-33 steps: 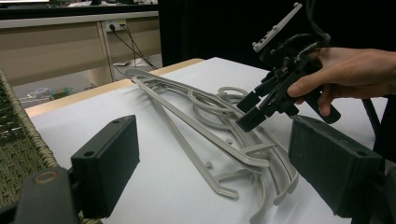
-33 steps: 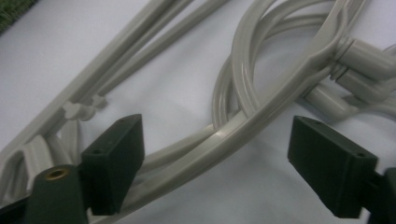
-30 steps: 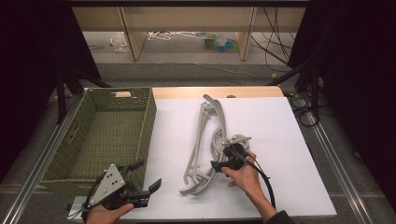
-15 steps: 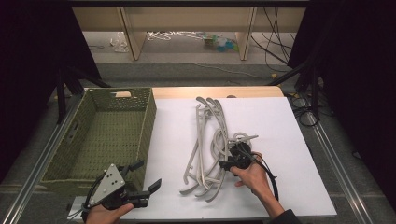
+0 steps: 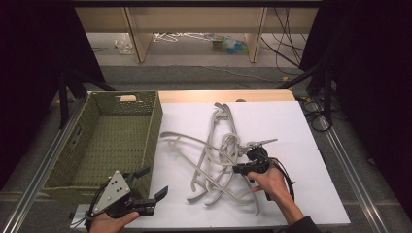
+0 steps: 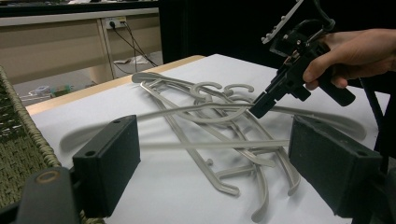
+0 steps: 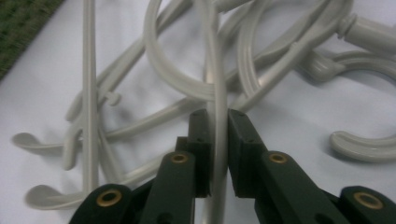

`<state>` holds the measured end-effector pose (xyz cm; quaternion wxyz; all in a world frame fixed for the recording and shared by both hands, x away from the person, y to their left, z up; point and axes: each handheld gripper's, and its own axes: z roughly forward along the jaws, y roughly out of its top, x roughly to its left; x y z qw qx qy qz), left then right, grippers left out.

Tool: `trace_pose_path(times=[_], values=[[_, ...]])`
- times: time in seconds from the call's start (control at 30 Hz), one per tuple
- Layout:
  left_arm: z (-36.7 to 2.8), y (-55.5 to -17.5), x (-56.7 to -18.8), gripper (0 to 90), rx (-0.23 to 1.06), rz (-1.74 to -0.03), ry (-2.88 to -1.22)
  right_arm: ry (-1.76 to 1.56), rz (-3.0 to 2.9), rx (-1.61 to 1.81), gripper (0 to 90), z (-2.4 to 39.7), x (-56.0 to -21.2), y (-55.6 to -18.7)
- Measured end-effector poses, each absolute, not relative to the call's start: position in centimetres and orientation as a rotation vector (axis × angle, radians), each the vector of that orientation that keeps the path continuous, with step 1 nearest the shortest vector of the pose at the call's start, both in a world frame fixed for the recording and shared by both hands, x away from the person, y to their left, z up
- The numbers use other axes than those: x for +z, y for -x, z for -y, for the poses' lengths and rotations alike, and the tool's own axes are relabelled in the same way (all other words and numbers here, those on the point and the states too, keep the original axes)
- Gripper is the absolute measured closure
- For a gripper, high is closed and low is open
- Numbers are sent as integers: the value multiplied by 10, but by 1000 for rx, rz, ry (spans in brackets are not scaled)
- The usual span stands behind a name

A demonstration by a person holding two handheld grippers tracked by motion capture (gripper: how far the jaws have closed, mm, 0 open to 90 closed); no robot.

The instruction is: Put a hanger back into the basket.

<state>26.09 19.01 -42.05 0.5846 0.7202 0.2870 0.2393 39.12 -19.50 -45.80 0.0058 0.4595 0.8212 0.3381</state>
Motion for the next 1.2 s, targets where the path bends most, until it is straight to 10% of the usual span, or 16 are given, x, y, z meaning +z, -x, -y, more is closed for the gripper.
trace_pose_path(times=[1.2], values=[[-85, -351, -428, 332, 534, -619, -2109, -811, -2632, 1121, 814, 242, -383, -353]])
